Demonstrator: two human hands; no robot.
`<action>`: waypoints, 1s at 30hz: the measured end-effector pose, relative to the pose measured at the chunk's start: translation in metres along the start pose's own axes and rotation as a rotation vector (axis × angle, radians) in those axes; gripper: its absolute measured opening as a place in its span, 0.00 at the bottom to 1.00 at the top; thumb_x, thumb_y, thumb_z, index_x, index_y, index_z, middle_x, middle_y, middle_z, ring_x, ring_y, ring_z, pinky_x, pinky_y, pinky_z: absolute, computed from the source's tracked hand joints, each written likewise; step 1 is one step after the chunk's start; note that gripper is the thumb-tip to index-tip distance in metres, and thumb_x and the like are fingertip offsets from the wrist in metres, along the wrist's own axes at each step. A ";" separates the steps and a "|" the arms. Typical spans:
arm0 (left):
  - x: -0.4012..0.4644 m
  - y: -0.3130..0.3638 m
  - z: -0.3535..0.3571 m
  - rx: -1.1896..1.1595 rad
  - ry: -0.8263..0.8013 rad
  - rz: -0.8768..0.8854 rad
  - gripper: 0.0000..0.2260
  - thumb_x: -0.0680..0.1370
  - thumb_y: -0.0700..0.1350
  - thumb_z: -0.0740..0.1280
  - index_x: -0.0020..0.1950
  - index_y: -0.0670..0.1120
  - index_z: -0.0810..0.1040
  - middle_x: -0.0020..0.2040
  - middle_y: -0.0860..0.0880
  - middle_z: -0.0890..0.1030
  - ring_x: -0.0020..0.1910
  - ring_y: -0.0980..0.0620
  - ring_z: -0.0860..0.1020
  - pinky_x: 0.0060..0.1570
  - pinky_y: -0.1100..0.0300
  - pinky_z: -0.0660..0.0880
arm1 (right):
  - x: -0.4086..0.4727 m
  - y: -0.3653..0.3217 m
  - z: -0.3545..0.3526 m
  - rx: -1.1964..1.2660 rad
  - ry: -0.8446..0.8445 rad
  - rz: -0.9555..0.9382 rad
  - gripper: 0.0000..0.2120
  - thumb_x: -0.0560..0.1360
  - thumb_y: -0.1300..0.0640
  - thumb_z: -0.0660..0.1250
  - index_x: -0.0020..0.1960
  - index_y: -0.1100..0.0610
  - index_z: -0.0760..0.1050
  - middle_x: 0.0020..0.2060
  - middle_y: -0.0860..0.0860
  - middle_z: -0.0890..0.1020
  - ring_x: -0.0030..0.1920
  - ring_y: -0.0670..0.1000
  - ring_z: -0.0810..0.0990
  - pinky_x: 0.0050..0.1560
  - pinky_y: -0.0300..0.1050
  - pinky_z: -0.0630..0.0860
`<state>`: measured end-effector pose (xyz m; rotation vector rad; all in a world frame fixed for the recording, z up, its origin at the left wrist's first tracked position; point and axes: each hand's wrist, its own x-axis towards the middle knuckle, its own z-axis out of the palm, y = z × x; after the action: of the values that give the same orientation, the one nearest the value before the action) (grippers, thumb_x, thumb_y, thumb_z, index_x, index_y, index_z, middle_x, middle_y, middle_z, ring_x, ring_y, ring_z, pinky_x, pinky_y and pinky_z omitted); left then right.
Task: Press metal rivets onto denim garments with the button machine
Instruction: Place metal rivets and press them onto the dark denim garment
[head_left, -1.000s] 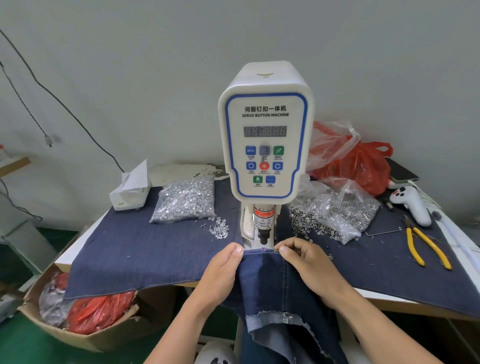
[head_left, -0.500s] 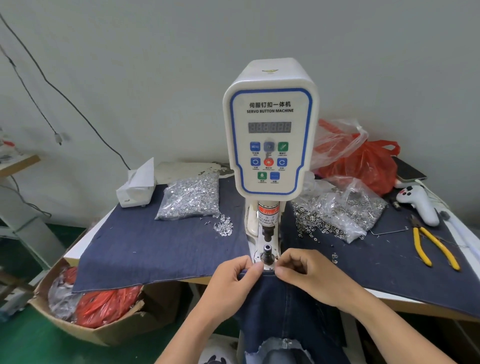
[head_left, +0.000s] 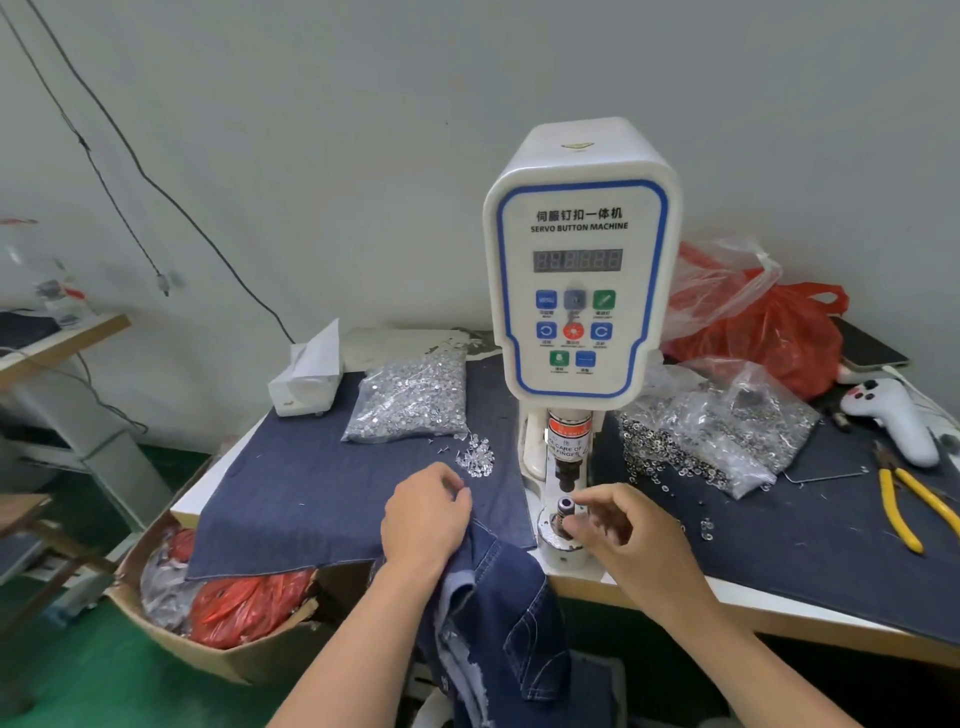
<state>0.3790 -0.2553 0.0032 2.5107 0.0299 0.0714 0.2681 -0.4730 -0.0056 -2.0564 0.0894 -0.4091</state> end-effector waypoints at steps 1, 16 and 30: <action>0.003 0.002 0.005 0.030 0.017 0.004 0.03 0.80 0.53 0.69 0.52 0.58 0.81 0.52 0.54 0.84 0.55 0.45 0.81 0.48 0.54 0.72 | -0.001 0.003 -0.001 -0.013 -0.002 -0.007 0.07 0.74 0.49 0.75 0.49 0.40 0.80 0.42 0.40 0.81 0.41 0.45 0.78 0.41 0.32 0.74; 0.013 0.013 0.020 0.047 0.137 0.033 0.08 0.85 0.52 0.65 0.59 0.55 0.84 0.57 0.50 0.84 0.56 0.40 0.81 0.48 0.53 0.70 | 0.003 0.012 -0.004 0.014 -0.007 0.041 0.05 0.75 0.51 0.75 0.48 0.43 0.80 0.41 0.40 0.81 0.40 0.45 0.79 0.41 0.33 0.74; -0.013 0.022 -0.002 -0.422 -0.081 0.244 0.09 0.79 0.42 0.74 0.46 0.56 0.84 0.44 0.59 0.87 0.49 0.60 0.84 0.57 0.58 0.79 | 0.004 -0.003 0.000 -0.026 -0.017 -0.021 0.09 0.75 0.55 0.76 0.46 0.40 0.80 0.45 0.42 0.81 0.48 0.41 0.78 0.44 0.29 0.73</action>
<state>0.3660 -0.2728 0.0173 2.0818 -0.2949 0.0677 0.2715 -0.4728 -0.0023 -2.0880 0.0635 -0.4052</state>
